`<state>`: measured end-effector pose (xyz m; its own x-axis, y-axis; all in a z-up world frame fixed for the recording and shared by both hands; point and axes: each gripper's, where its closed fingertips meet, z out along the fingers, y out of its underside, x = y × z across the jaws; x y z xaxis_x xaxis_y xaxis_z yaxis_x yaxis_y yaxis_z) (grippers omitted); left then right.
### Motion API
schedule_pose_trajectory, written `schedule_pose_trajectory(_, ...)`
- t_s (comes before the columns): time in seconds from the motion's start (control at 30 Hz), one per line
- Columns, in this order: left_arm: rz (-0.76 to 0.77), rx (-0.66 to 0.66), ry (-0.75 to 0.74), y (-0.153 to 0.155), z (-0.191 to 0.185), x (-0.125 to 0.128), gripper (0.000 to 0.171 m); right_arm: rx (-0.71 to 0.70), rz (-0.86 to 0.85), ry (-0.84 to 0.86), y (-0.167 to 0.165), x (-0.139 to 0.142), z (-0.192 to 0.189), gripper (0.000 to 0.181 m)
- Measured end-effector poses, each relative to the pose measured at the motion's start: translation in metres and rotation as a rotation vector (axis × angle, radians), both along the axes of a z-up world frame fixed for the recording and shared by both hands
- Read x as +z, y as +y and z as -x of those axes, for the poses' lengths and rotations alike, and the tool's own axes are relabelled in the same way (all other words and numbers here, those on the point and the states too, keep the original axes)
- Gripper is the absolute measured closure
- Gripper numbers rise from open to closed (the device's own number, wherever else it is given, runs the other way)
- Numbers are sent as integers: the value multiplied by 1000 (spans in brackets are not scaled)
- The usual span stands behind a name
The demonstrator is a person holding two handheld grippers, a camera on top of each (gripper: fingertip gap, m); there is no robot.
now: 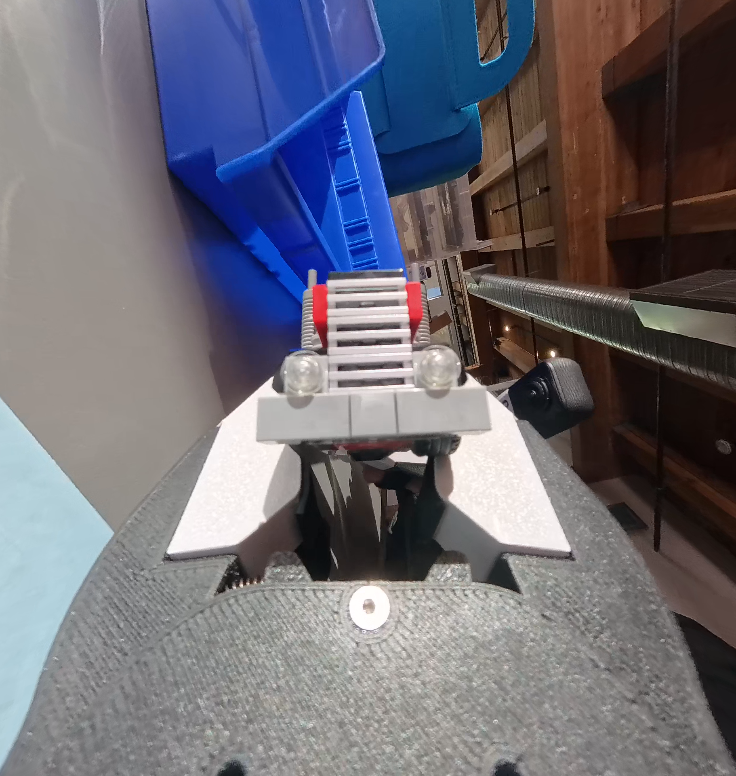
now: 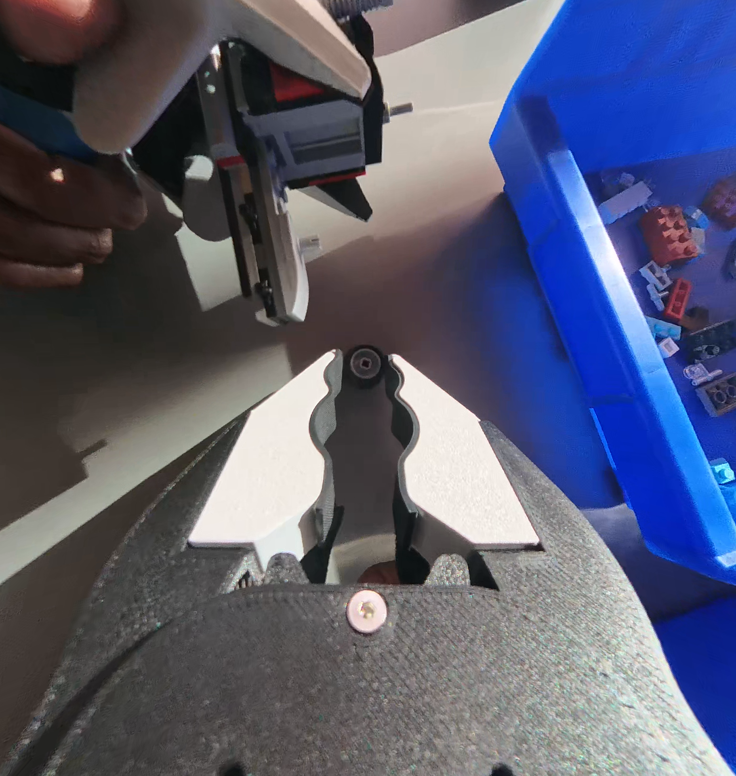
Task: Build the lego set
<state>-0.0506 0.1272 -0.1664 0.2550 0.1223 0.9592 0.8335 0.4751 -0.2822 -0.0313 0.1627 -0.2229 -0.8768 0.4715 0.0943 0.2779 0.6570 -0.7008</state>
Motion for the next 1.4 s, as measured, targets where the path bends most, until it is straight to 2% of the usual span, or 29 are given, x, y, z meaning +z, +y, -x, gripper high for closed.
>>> schedule_pose_trajectory(0.17, -20, -12, -37, -1, -1, -1, 116, -1, 49, -3, 3, 5, -3, 154)
schedule_pose_trajectory(0.27, -45, -53, -56, 3, -5, 1, 116, -2, 50, -32, 4, -2, -4, 153)
schedule_pose_trajectory(0.47, -66, -47, -57, 0, -4, 3, 116, -16, 66, -9, 0, -2, 2, 159)
schedule_pose_trajectory(0.57, -60, -19, -73, -4, 0, -2, 116, -25, 107, 21, 2, 13, 4, 159)
schedule_pose_trajectory(0.67, -50, 18, -102, -7, 4, -8, 116, -11, 182, 66, 1, 41, 1, 159)
schedule_pose_trajectory(0.73, -48, 34, -106, -8, 4, -9, 117, 29, 233, 86, -8, 59, -6, 159)
schedule_pose_trajectory(0.83, -36, 42, -107, -6, 3, -10, 116, 93, 241, 104, -26, 69, -17, 159)
schedule_pose_trajectory(1.07, -42, 35, -108, -5, 2, -10, 116, 154, 202, 108, -48, 63, -23, 158)
schedule_pose_trajectory(1.4, -35, 41, -104, -5, 2, -10, 116, 156, 147, 127, -46, 59, -24, 158)
